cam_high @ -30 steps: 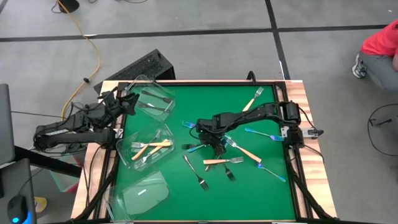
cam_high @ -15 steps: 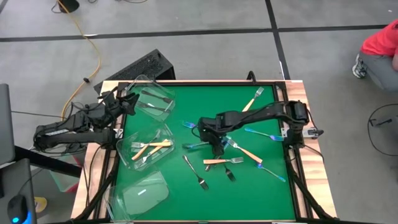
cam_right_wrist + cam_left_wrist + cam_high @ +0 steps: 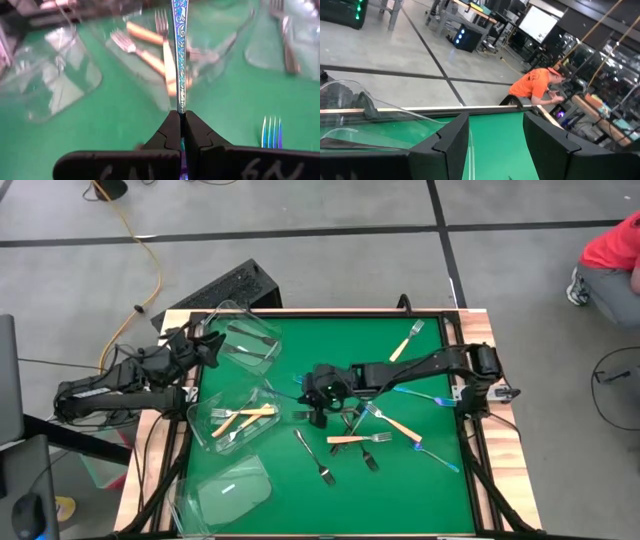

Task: Sort silverware by color (type)
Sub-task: Put the blue fork into the bottom transparent bin

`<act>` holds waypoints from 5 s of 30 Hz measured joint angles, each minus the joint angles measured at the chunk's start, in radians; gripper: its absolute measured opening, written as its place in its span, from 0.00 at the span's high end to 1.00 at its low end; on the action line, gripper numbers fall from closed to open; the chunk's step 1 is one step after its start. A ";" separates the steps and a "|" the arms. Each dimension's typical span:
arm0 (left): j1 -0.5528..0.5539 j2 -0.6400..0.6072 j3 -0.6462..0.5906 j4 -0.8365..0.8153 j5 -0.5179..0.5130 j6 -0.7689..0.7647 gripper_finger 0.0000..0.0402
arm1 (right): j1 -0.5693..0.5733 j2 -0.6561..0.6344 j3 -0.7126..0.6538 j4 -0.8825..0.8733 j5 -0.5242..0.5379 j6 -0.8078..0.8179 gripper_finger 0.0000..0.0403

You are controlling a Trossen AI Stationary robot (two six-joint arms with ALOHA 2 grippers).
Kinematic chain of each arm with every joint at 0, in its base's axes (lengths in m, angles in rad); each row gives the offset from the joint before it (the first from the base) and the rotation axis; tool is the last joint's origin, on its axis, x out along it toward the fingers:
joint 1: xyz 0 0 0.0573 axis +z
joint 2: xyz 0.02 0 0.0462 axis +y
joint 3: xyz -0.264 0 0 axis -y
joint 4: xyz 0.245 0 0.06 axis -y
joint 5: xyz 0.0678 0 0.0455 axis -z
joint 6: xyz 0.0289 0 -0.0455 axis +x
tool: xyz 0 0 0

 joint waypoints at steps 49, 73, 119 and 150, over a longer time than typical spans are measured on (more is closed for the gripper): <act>0.000 0.000 0.000 -0.231 0.170 -0.112 0.57 | 0.271 0.714 0.969 0.358 -0.055 0.061 0.97; 0.000 0.000 0.000 -0.270 0.166 -0.112 0.57 | 0.271 0.789 0.972 0.085 -0.112 -0.018 0.97; 0.000 0.000 0.000 -0.288 0.159 -0.092 0.57 | 0.249 0.789 0.971 0.056 -0.105 -0.069 0.82; 0.000 -0.001 0.000 -0.288 0.204 -0.120 0.57 | 0.157 0.379 0.990 -0.532 -0.029 -0.008 0.79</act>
